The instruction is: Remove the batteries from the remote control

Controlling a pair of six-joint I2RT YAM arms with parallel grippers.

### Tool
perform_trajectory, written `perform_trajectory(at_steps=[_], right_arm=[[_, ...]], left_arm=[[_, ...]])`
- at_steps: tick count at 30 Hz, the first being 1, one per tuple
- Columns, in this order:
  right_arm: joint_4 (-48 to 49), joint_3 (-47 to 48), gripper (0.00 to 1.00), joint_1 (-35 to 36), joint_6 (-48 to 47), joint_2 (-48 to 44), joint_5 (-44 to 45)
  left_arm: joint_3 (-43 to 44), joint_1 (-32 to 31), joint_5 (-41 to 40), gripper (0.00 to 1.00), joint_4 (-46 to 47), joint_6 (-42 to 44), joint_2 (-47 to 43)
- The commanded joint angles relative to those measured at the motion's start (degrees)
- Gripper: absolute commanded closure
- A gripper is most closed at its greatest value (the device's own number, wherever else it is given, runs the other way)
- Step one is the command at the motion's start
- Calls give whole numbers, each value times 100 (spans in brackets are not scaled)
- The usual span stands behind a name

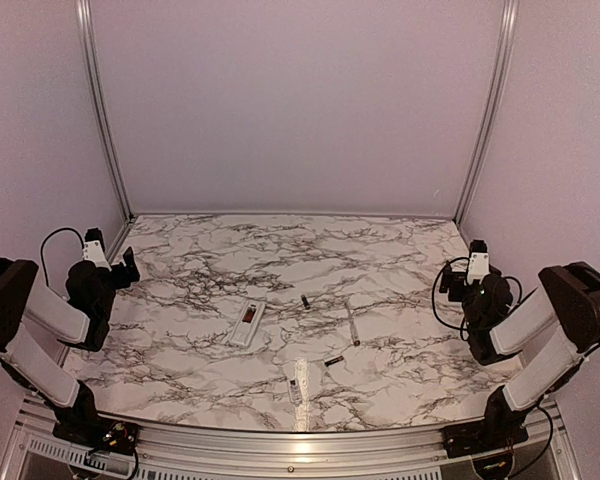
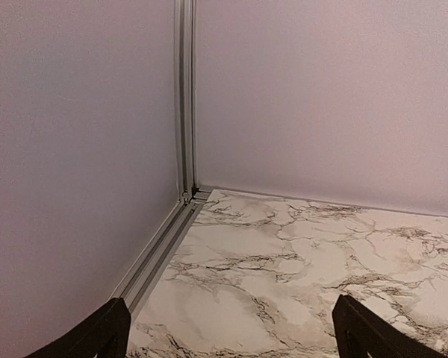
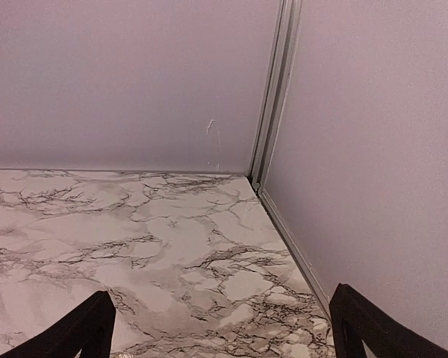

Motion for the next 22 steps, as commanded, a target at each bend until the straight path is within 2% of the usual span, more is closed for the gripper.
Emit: perform_trajectory(at_steps=[1,3,5,7,9,22], right_arm=[[690,-60,1,-93,-121,85,-441],[1250,-170,1,-178,-197,396,-708],[823,-161,2,-178,-109,225,-697],[981,-75,2,-191,-77,372,-424],[691,-15,2,-188,-13,283,-407],[761,11,2,-187,-20,342,-393]], left_arm=[[-68,9,84,1,128,0,54],[-68,6,89,1,126,0,49],[-68,11,87,1,131,1,53],[-68,11,89,1,127,-2,53],[-68,11,86,1,127,-1,54],[-68,9,89,1,126,-2,54]])
